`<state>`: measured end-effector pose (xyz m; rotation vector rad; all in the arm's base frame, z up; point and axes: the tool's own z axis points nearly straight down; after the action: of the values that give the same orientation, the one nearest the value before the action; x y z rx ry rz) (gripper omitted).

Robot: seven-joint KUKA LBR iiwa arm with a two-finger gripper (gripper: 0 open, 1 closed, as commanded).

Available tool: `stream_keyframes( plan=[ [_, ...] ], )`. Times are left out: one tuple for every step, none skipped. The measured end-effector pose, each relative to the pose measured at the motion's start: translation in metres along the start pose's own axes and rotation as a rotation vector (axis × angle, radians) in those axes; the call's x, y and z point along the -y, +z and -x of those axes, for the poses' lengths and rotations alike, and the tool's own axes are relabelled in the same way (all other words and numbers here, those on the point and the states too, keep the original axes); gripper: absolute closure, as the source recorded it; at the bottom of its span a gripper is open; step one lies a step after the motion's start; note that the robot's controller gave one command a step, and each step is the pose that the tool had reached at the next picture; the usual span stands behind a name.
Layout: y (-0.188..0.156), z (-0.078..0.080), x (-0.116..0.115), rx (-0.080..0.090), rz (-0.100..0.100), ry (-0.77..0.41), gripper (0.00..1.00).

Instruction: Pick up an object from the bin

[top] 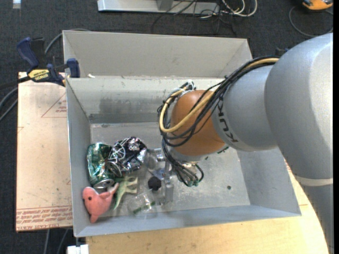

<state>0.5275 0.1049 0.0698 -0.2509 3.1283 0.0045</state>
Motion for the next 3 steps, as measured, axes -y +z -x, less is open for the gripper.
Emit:
stream_keyframes(
  plan=[
    [0.000, 0.010, 0.001, -0.007, 0.002, 0.121, 1.00],
    [0.000, 0.010, 0.001, -0.007, 0.002, 0.121, 1.00],
    [-0.011, 0.007, 0.001, -0.018, 0.001, 0.121, 1.00]
  ],
)
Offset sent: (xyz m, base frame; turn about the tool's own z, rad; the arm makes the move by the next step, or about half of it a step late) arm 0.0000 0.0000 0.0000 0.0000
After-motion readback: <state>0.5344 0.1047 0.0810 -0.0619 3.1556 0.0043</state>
